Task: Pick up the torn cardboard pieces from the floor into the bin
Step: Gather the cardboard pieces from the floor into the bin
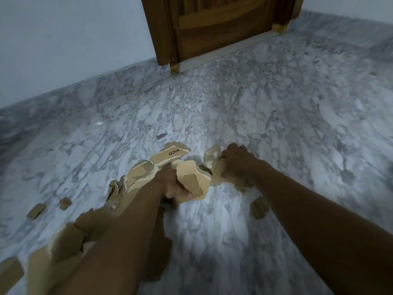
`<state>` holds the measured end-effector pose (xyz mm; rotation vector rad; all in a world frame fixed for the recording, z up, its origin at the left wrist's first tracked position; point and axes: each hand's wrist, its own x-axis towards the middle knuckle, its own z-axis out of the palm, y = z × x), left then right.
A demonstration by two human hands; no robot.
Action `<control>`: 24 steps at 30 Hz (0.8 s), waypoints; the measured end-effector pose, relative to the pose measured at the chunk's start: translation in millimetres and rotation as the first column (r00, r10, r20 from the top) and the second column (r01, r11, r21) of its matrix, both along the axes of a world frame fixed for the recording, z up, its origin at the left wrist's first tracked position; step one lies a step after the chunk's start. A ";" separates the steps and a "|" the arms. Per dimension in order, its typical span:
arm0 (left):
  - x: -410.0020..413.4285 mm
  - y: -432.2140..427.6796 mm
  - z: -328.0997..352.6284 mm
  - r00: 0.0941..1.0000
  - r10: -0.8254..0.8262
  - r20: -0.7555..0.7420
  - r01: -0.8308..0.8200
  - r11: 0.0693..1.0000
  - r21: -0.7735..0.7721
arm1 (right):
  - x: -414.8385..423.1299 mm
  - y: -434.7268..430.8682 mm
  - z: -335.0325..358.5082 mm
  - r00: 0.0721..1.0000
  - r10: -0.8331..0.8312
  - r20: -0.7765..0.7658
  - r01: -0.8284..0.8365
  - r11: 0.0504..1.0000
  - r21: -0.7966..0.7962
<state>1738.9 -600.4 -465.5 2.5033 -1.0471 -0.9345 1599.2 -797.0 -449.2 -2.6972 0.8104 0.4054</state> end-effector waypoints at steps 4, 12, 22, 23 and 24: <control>-6.9 2.1 -0.2 0.999 0.027 -0.036 -0.030 0.995 -0.097 | -5.1 2.3 -14.9 0.996 -0.075 0.047 0.071 0.994 0.084; -11.7 -3.3 -13.6 1.000 0.010 0.016 -0.008 0.992 -0.123 | -26.2 -3.7 -15.2 0.979 -0.199 0.042 0.176 0.933 0.315; -7.7 -20.7 -1.8 0.998 0.053 0.041 -0.051 0.997 -0.055 | -79.8 -46.6 32.5 0.985 -0.173 -0.003 0.162 0.922 0.353; -2.6 -23.5 3.4 0.999 0.050 -0.010 -0.051 0.998 -0.046 | -83.9 -46.0 35.2 0.989 -0.143 -0.032 0.145 0.924 0.355; 2.0 -26.6 10.9 0.998 0.023 -0.057 -0.024 1.000 -0.017 | -87.7 -43.6 36.1 0.992 -0.112 -0.061 0.126 0.927 0.353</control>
